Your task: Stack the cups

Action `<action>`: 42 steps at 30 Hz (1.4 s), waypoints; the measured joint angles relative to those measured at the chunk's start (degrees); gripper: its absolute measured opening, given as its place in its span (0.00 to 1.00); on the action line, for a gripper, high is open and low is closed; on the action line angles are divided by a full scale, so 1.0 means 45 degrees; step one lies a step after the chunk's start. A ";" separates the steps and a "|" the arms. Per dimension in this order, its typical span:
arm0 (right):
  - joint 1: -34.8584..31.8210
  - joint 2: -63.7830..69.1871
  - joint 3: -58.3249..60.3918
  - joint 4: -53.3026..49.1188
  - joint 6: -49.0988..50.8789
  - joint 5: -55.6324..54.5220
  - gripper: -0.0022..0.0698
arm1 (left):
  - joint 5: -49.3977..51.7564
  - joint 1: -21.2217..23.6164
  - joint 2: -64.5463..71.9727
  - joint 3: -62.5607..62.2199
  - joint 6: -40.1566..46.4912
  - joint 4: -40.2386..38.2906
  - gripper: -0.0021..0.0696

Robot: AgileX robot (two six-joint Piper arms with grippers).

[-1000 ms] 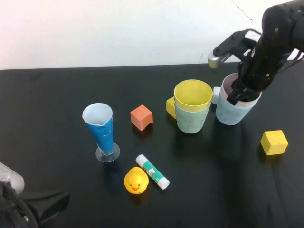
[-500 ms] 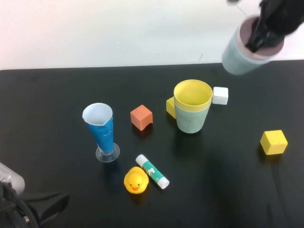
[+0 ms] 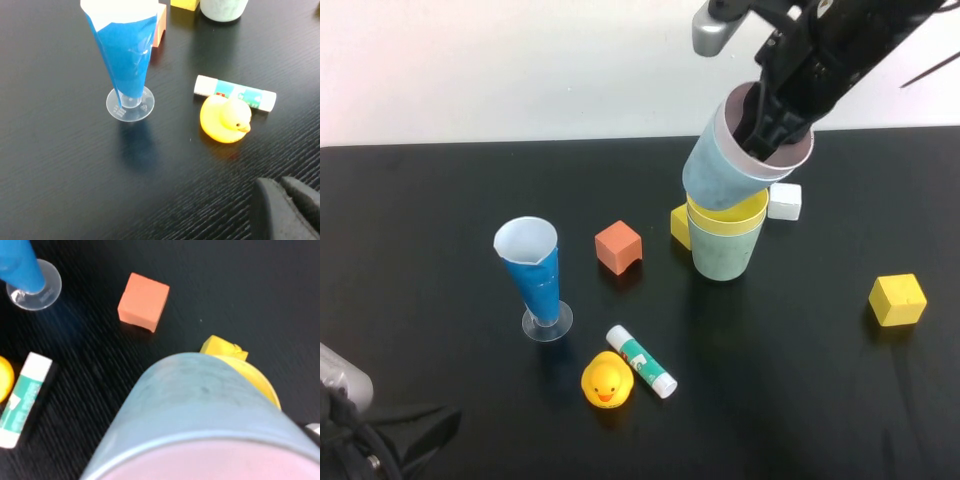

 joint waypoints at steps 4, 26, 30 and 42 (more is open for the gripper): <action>0.0000 0.0416 0.0000 -0.0028 0.0093 -0.0346 0.14 | 0.0258 0.0000 0.0000 0.0000 0.0000 0.0021 0.03; 0.0000 0.0933 0.0000 -0.0911 0.1464 -0.1013 0.40 | 0.0581 0.0000 0.0000 0.0000 0.0000 0.0021 0.03; 0.0000 0.0933 0.0000 -0.0888 0.1987 -0.1291 0.39 | 0.0611 0.0000 0.0000 0.0000 0.0000 0.0021 0.03; 0.0000 -0.0698 0.0180 0.0833 0.0695 -0.1309 0.21 | 0.0533 0.0000 -0.1684 0.1136 -0.1757 0.1021 0.03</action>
